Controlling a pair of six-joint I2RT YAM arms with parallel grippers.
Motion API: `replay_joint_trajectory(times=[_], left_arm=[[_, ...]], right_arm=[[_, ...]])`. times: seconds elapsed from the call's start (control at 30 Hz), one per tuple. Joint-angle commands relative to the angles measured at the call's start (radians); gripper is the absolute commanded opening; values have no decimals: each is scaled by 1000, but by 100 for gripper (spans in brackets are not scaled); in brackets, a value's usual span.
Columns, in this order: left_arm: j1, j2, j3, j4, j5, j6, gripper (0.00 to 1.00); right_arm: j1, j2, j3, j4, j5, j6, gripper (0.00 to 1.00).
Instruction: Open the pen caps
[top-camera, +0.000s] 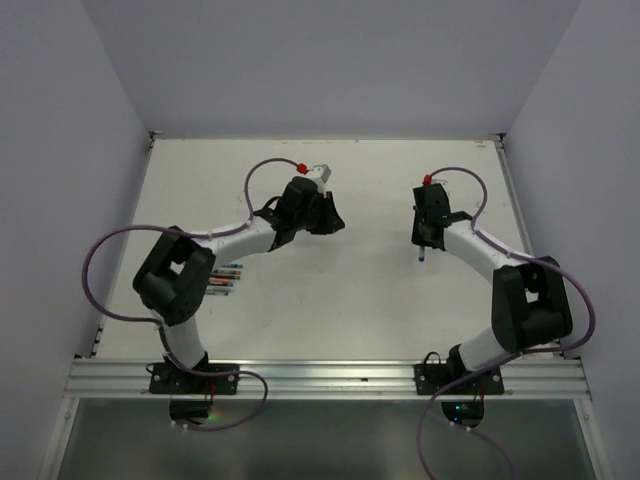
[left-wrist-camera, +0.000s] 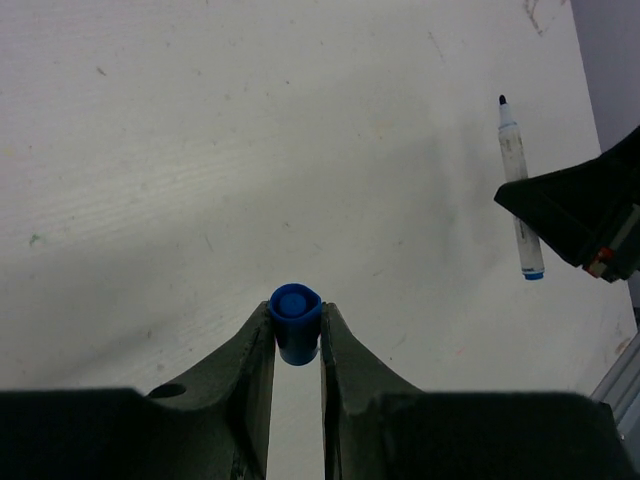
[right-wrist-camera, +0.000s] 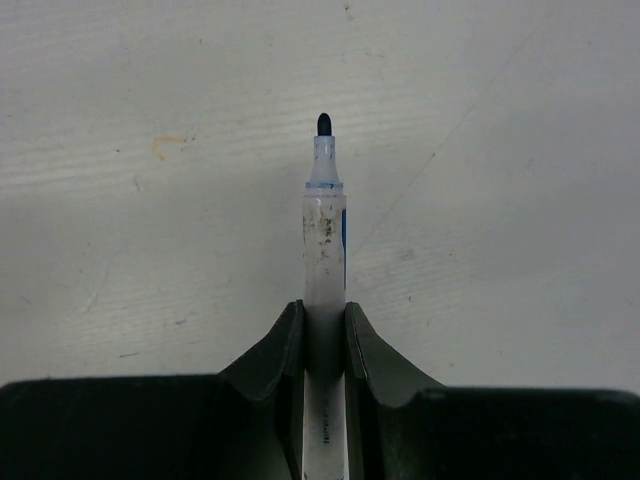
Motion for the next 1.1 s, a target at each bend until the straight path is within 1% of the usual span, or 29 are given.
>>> replay_joint_trajectory(times=[0.0, 0.1, 0.17, 0.33, 0.47, 0.53, 0.67, 0.8, 1.0, 1.07], left_arm=[[-2, 152, 155, -73, 21, 81, 0], [-6, 251, 232, -75, 36, 88, 0], [-9, 313, 287, -119, 51, 92, 0], [-20, 391, 377, -154, 56, 108, 0], [-25, 445, 442, -170, 90, 112, 0], [-35, 465, 463, -167, 101, 109, 0], [-48, 523, 512, -150, 122, 103, 0], [-48, 584, 569, -162, 142, 94, 0], [-46, 670, 675, -196, 151, 71, 0], [-46, 693, 699, -209, 141, 63, 0]], right_arm=[[-18, 53, 77, -30, 65, -45, 0], [-36, 85, 94, -25, 88, -57, 0], [-57, 114, 105, -19, 94, -62, 0], [-102, 173, 123, -5, 85, -77, 0], [-103, 194, 115, 62, -16, -100, 0], [-102, 205, 117, 91, -47, -106, 0], [-97, 239, 154, 98, -85, -99, 0], [-84, 295, 210, 113, -168, -77, 0], [-6, 395, 309, 108, -165, -67, 0], [-2, 432, 329, 110, -177, -53, 0]])
